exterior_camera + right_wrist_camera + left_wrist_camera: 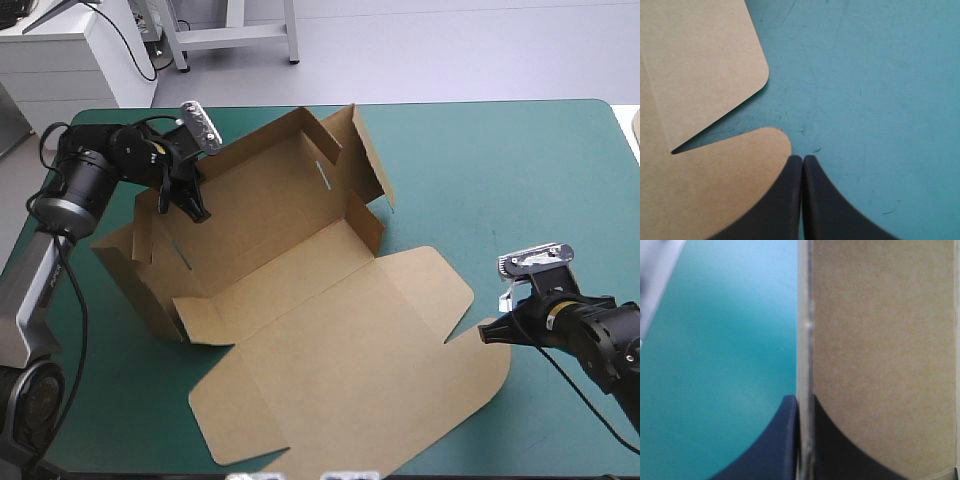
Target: Fold the box
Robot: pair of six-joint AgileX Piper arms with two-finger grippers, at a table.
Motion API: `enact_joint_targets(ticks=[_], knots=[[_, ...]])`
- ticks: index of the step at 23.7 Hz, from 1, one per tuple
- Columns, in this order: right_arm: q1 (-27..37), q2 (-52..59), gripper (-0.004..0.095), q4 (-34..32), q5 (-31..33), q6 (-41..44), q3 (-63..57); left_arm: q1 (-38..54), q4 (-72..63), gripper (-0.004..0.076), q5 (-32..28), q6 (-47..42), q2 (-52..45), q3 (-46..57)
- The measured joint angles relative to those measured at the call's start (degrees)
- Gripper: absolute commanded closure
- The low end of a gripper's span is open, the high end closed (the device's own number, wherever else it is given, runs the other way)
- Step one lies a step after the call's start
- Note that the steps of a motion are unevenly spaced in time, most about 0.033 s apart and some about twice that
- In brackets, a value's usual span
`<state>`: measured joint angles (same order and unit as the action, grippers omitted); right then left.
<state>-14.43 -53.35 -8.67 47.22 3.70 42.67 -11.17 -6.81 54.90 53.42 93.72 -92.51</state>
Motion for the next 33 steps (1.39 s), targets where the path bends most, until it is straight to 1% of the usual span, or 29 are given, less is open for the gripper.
enact_joint_targets(ticks=[2,3,5,11,14,18,21,23,29,33], knots=[[0.0,0.0,0.0929,0.0,0.0,0.1,0.0,-3.0,2.0,0.0731,-3.5,0.5,0.0,-0.5],[0.0,0.0,0.0929,0.0,0.0,0.5,0.0,-5.6,3.3,0.0731,-6.3,0.8,0.1,-0.6],[0.0,0.0,0.0929,0.1,0.0,1.1,0.0,-9.6,4.5,0.0731,-9.0,1.0,0.6,-0.7],[0.0,0.0,0.0929,0.4,0.0,2.0,0.0,-20.5,6.2,0.0731,-13.3,6.7,2.7,-0.7],[0.0,0.0,0.0929,0.4,0.0,2.0,0.0,-25.1,10.4,0.0731,-17.6,7.1,3.3,-0.7],[0.0,0.0,0.0929,1.6,0.0,2.0,0.0,-29.1,15.9,0.0731,-19.9,5.0,4.4,-0.7],[0.0,0.0,0.0929,2.6,0.0,2.0,0.0,-31.1,20.6,0.0732,-20.0,0.0,5.4,-0.7],[0.0,0.0,0.0929,3.1,0.0,2.0,0.0,-33.0,26.6,0.0732,-20.1,-4.7,6.0,-0.7],[0.0,0.0,0.0929,3.8,0.0,2.9,0.0,-38.1,47.4,0.0732,-21.5,-21.6,7.6,-0.5],[0.0,0.0,0.0929,3.8,0.0,4.0,0.1,-40.1,58.8,0.0732,-22.6,-32.7,8.0,0.9]])
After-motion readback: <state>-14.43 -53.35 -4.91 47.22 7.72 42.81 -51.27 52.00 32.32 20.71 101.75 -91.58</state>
